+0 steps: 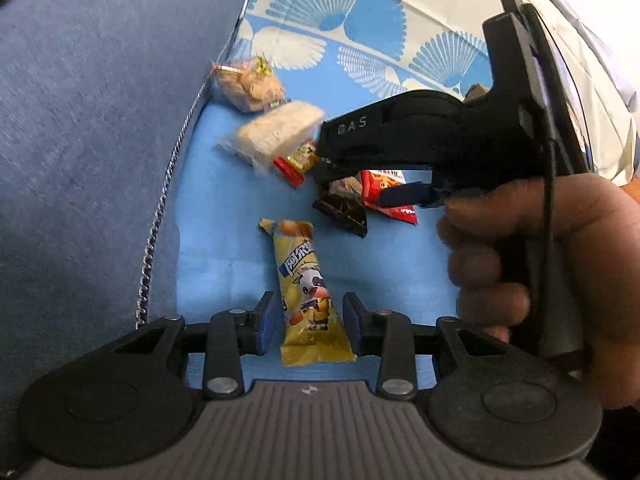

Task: Organize snacks
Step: 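Grasp the yellow cow-print bar with the left gripper while the right grasps the dark cracker packet, then lift and carry the yellow bar and dark cracker packet over the box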

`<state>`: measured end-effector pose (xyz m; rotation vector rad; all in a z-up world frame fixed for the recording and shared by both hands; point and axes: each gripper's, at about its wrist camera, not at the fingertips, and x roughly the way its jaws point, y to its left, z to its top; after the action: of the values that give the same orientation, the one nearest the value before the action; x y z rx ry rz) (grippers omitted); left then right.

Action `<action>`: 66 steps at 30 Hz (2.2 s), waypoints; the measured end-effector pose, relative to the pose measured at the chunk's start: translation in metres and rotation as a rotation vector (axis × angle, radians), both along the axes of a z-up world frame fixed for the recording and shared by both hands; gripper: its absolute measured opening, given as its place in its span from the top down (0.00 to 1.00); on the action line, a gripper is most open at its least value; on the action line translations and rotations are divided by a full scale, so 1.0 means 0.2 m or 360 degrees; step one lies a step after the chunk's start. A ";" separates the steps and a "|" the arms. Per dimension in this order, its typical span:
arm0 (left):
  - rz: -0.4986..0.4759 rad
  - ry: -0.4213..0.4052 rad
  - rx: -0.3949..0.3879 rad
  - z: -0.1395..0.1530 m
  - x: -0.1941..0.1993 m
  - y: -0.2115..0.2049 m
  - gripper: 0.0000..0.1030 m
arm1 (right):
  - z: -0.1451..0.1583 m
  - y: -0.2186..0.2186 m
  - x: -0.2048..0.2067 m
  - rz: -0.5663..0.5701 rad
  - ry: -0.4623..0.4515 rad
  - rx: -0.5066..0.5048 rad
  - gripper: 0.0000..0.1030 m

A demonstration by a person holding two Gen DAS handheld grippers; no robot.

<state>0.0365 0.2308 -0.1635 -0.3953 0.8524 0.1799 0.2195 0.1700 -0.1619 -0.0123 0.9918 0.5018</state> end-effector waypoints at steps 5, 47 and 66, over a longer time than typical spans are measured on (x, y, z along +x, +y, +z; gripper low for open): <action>-0.0016 0.0014 0.0007 -0.01 0.01 0.00 0.75 | -0.02 -0.04 0.00 0.0037 0.0080 0.0046 0.60; -0.0039 0.0077 -0.0042 0.00 -0.03 0.00 0.81 | -0.01 -0.40 -0.73 0.0448 -0.0105 -0.0156 0.49; -0.0063 0.0172 -0.0054 -0.04 0.03 -0.02 0.72 | -0.04 -0.38 -0.70 0.0431 -0.0097 -0.0177 0.48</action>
<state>0.0423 0.2276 -0.1716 -0.4028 0.9702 0.1512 0.0790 0.0946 -0.1698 -0.2632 0.9618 0.6891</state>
